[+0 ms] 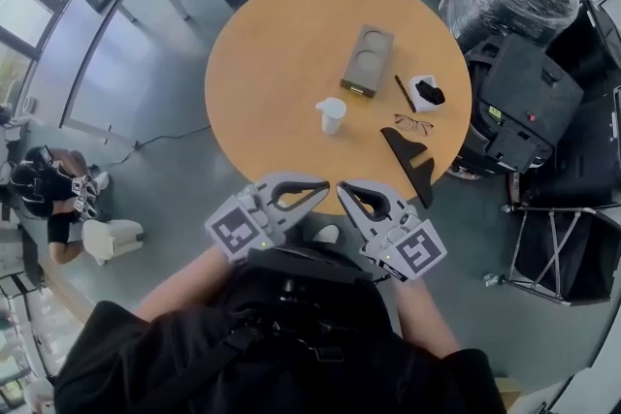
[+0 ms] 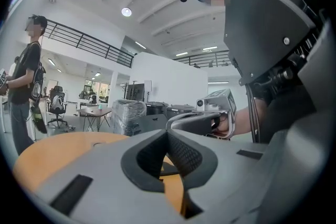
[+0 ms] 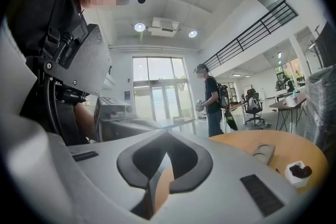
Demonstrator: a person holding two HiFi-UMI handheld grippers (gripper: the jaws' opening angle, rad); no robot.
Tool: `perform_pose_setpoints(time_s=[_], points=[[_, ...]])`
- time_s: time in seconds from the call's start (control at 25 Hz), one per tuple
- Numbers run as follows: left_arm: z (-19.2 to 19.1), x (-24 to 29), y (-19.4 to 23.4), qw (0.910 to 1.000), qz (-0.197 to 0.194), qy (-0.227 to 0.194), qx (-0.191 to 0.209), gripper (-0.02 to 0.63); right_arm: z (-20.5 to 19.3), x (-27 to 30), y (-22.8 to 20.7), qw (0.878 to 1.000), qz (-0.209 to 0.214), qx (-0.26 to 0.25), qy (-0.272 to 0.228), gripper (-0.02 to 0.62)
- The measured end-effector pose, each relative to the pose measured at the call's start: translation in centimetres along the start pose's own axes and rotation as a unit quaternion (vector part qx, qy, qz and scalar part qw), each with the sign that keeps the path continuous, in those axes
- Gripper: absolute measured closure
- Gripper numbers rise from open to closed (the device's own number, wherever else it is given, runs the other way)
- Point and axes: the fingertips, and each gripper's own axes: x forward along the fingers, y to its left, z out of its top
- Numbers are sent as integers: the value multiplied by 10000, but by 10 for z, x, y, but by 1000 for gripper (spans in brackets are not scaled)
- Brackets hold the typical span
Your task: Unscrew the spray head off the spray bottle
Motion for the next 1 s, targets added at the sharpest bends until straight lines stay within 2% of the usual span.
perform_pose_setpoints(time_s=[0.48, 1.0], points=[[-9, -13, 98, 9991, -409, -36, -41, 601, -1, 82, -51, 9981, -582, 141, 116, 594], [-54, -9, 203, 9957, -907, 139, -127, 601, -31, 156, -117, 9899, -1322, 353, 383, 594]])
